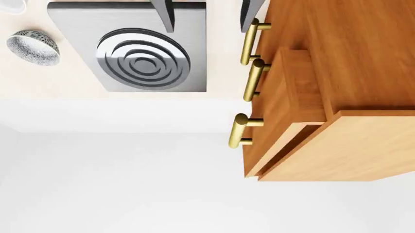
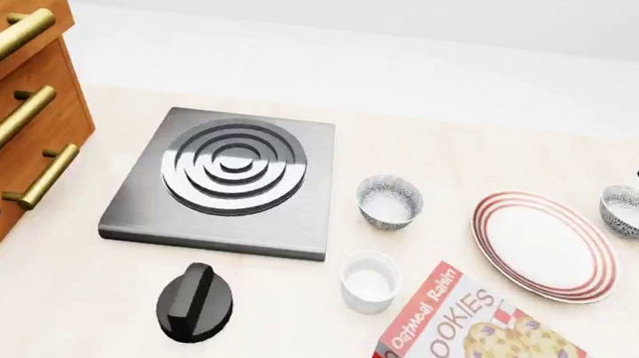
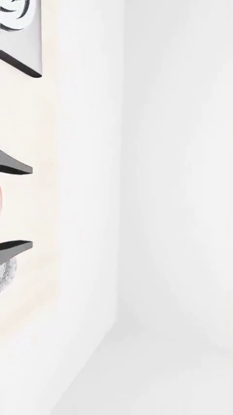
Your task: Pick the akita bowl next to the plate and place it on the plate.
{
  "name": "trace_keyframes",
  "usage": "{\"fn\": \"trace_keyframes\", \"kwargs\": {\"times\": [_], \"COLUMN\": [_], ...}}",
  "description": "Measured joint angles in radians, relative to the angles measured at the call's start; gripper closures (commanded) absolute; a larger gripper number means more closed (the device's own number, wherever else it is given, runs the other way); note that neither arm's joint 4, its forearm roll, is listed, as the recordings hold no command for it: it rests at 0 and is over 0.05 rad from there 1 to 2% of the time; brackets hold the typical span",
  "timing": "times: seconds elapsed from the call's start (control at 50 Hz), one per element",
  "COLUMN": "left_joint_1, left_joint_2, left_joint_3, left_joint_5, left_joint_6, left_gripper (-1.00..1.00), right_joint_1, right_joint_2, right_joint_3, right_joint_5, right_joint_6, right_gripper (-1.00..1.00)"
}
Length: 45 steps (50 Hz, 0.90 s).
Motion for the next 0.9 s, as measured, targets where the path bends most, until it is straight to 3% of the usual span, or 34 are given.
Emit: {"fn": "trace_keyframes", "kwargs": {"times": [0.9], "left_joint_1": [0.000], "left_joint_2": [0.000], "left_joint_3": [0.000], "left_joint_5": [0.000], "left_joint_6": [0.000], "left_gripper": [-1.00], "right_joint_1": [-0.129], "right_joint_2": [0.208], "right_joint_3": [-0.062], "right_joint_5": [-0.104], "right_joint_6": [0.007], "right_gripper": [-1.00]}}
